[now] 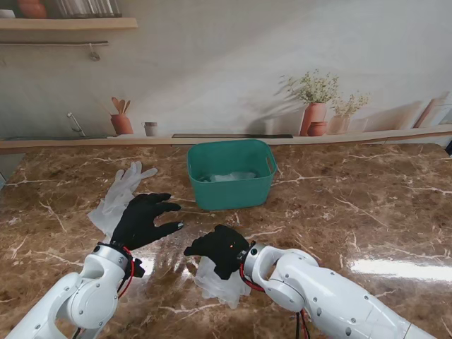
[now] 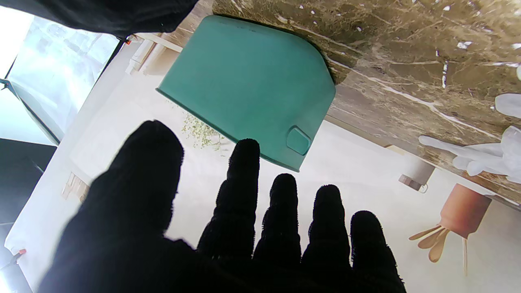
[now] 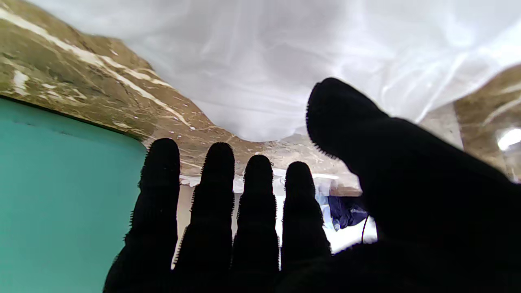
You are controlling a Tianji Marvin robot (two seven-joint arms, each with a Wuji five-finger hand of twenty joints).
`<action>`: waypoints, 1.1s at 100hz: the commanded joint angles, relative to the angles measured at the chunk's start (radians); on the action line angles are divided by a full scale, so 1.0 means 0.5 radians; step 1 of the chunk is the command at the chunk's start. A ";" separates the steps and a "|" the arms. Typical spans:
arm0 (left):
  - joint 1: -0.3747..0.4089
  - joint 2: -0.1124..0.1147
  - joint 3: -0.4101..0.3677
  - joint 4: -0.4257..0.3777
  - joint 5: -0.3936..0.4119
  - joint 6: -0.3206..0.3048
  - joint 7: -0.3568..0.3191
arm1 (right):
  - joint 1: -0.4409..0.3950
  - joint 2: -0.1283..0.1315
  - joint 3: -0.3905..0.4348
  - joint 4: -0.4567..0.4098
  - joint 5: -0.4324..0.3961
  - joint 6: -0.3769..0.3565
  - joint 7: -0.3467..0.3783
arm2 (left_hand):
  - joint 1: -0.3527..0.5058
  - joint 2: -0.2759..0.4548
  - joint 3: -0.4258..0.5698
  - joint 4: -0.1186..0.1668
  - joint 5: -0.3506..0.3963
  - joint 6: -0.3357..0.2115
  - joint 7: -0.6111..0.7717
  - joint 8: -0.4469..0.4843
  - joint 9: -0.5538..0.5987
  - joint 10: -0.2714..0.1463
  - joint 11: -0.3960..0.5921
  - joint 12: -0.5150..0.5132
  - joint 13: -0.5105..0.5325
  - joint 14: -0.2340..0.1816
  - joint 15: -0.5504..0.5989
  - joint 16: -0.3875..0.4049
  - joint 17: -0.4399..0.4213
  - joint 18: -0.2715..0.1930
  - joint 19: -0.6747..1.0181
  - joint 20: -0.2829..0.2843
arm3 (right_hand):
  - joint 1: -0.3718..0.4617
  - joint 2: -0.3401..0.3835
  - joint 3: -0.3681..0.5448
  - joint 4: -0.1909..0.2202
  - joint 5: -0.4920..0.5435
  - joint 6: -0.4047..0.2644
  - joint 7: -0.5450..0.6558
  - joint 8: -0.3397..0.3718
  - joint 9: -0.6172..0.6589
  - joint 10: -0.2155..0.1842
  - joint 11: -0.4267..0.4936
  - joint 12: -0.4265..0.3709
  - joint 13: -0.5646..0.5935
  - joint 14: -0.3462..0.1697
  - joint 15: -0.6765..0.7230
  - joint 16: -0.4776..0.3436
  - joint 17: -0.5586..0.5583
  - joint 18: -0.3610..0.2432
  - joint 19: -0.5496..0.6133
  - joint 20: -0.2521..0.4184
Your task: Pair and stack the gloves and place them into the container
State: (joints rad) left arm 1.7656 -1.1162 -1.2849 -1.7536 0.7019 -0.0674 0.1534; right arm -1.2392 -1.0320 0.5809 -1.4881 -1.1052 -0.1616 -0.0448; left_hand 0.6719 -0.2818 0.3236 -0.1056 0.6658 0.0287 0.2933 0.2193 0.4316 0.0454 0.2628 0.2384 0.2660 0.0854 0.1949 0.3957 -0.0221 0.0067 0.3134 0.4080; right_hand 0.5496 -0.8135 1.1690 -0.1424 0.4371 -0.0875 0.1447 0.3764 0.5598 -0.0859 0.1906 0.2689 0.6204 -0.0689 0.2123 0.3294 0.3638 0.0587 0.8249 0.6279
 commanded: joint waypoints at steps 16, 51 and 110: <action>0.013 -0.004 0.001 0.006 -0.013 0.001 -0.004 | 0.083 0.023 -0.106 0.049 -0.093 0.122 0.089 | 0.014 0.067 -0.050 0.062 -0.032 -0.008 -0.026 -0.017 0.021 -0.042 -0.030 -0.022 -0.015 -0.092 -0.041 -0.025 -0.025 -0.032 -0.032 0.011 | -0.015 -0.081 -0.030 -0.008 -0.131 0.147 -0.121 0.019 0.202 -0.049 0.255 0.185 0.146 0.032 0.241 0.266 0.042 -0.042 0.092 0.133; 0.003 -0.004 0.010 0.012 -0.029 0.003 -0.012 | 0.073 0.014 -0.134 0.125 -0.158 0.257 -0.085 | 0.013 0.077 -0.046 0.061 -0.017 -0.010 -0.020 -0.015 0.038 -0.050 -0.027 -0.021 0.002 -0.091 -0.034 -0.022 -0.023 -0.019 -0.020 0.008 | 0.076 -0.438 -0.047 -0.376 0.938 -0.379 1.036 0.306 0.951 -0.320 1.216 1.865 0.309 -0.062 1.204 1.031 0.110 0.032 0.203 0.077; -0.008 -0.005 0.022 0.027 -0.035 -0.006 -0.008 | -0.033 -0.023 0.030 0.183 -0.007 0.146 -0.209 | 0.024 0.098 -0.069 0.060 -0.001 -0.017 -0.004 -0.007 0.039 -0.056 -0.032 -0.023 0.004 -0.092 -0.039 -0.025 -0.030 -0.011 -0.020 -0.011 | 0.291 -0.507 0.008 -0.378 1.290 -0.643 1.583 1.338 1.531 -0.133 0.656 0.856 1.319 0.092 0.906 0.489 1.026 0.051 1.066 -0.030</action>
State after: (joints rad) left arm 1.7575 -1.1163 -1.2774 -1.7435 0.6849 -0.0687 0.1484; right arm -1.2408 -1.0358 0.5872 -1.4198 -1.1164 -0.0797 -0.1282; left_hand 0.6727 -0.2718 0.3240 -0.1055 0.6658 0.0288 0.2933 0.2193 0.4316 0.0454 0.2628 0.2383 0.2661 0.0853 0.1950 0.3956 -0.0221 0.0067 0.3134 0.4079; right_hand 0.6262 -1.0343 1.1337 -0.3188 1.0335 -0.4009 0.8860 1.0098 1.2757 -0.1210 0.4697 0.6615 1.2206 -0.0209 0.6109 0.5324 0.8534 0.0848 1.2980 0.6113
